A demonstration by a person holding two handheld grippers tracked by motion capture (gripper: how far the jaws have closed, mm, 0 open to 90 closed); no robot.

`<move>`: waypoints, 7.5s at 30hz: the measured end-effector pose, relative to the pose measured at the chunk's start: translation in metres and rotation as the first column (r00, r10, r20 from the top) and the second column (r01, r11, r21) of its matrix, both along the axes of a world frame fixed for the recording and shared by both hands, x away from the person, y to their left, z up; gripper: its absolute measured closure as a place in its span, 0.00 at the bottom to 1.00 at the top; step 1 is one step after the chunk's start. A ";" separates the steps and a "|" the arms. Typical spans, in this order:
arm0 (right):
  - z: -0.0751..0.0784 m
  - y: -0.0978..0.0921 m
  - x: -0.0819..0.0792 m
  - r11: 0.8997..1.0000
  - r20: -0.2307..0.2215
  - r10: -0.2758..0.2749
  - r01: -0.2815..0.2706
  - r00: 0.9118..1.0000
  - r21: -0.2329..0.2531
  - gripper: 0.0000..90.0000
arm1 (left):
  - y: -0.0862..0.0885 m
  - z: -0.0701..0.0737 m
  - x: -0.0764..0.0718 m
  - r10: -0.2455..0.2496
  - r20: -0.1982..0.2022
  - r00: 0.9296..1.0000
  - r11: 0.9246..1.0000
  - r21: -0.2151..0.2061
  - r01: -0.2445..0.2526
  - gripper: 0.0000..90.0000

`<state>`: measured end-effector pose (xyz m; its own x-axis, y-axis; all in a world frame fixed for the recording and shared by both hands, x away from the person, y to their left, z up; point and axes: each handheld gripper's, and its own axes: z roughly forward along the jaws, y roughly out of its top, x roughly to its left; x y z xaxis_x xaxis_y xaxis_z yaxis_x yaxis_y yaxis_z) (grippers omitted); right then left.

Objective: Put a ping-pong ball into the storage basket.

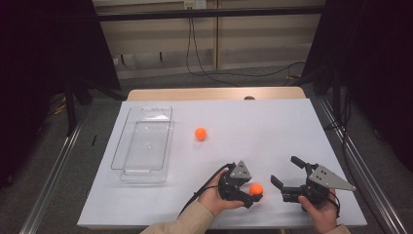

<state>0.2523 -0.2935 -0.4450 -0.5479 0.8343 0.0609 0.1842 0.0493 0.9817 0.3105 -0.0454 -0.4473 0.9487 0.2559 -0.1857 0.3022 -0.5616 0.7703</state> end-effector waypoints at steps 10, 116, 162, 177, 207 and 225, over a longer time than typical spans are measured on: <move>0.000 0.000 0.000 1.000 -0.002 0.001 -0.001 1.000 -0.001 0.02 | -0.005 0.000 0.000 -0.016 0.004 1.000 1.000 0.012 0.016 0.39; 0.001 0.000 0.000 1.000 0.005 0.003 -0.003 1.000 0.003 0.02 | 0.018 0.013 0.008 0.002 -0.046 0.999 1.000 0.015 -0.001 0.56; 0.001 0.000 -0.001 1.000 0.005 0.004 -0.004 1.000 0.005 0.02 | 0.040 0.027 0.020 0.070 -0.074 0.995 0.997 -0.007 -0.071 0.56; 0.002 0.000 -0.001 1.000 0.005 0.006 -0.006 1.000 0.006 0.02 | 0.049 0.031 0.025 0.094 -0.083 0.992 0.995 -0.008 -0.095 0.56; 0.002 0.000 -0.001 1.000 0.006 0.005 -0.005 1.000 0.008 0.02 | 0.061 0.037 0.032 0.122 -0.084 0.989 0.992 -0.011 -0.123 0.56; 0.002 0.000 -0.001 1.000 0.007 0.008 -0.008 1.000 0.008 0.02 | 0.069 0.042 0.035 0.143 -0.079 0.987 0.989 -0.016 -0.145 0.56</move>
